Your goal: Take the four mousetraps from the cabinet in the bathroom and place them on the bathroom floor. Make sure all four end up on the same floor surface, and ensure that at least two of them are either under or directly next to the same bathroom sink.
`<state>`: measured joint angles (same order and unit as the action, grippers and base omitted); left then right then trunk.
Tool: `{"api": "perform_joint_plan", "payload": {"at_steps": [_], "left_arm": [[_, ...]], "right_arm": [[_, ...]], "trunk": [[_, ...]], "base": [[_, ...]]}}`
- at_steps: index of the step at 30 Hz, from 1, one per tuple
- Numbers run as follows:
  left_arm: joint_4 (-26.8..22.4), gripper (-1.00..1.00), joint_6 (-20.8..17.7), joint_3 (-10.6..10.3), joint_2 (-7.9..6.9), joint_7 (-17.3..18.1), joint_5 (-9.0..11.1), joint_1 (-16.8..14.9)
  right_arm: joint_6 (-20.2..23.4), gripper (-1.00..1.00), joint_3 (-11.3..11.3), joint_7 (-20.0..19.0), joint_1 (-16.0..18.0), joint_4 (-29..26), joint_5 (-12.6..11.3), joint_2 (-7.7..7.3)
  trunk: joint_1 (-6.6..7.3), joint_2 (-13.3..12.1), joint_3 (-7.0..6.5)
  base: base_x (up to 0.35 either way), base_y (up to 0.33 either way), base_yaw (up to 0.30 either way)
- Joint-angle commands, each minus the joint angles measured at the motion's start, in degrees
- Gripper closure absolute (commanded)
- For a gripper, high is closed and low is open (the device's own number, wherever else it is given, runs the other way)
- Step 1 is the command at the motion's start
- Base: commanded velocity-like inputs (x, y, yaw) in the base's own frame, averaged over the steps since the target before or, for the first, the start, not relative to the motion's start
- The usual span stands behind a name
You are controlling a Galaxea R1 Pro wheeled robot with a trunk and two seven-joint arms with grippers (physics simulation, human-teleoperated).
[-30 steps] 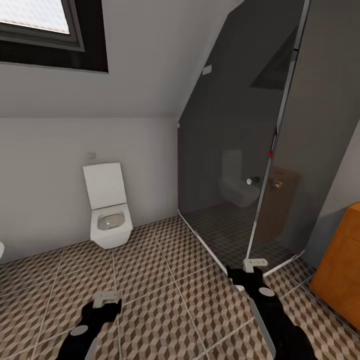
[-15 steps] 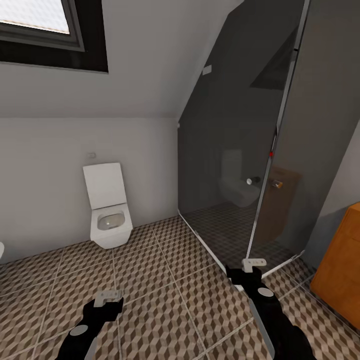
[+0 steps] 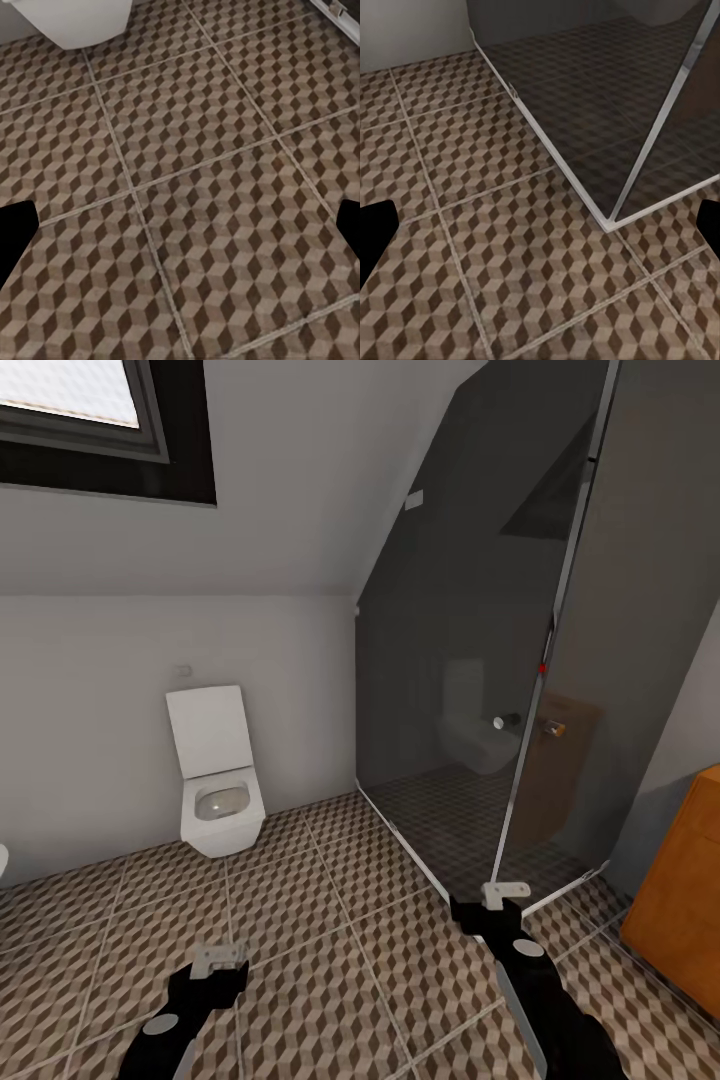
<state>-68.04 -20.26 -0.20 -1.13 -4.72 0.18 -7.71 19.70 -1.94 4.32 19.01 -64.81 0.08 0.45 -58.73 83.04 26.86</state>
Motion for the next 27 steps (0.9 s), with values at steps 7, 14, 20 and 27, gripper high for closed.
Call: {"api": "perform_joint_plan", "payload": {"at_steps": [7,14,20,27], "left_arm": [[0.11,-1.00,-0.31,-0.06,-0.01,-0.20,0.08,-0.02],[0.68,-1.00,-0.31,-0.07,-0.01,-0.20,0.08,-0.02],[0.99,-1.00,-0.31,-0.12,0.09,-0.20,0.08,-0.02],[1.11,-1.00,-0.31,-0.15,0.15,-0.20,0.08,-0.02]], "right_arm": [[0.34,-1.00,-0.15,0.34,0.05,-0.06,0.00,-0.01],[0.34,-1.00,-0.17,0.34,0.03,-0.05,0.01,-0.01],[0.37,-1.00,-0.17,0.34,0.05,-0.05,0.08,-0.01],[0.42,-1.00,-0.17,0.34,0.05,-0.05,0.09,-0.01]], "trunk": [[0.00,0.04,0.06],[0.00,0.04,0.06],[0.00,0.04,0.06],[0.00,0.04,0.02]], "base": [[0.000,0.000,-0.008],[0.000,0.000,-0.125],[0.000,0.000,-0.247],[0.000,0.000,-0.284]]}}
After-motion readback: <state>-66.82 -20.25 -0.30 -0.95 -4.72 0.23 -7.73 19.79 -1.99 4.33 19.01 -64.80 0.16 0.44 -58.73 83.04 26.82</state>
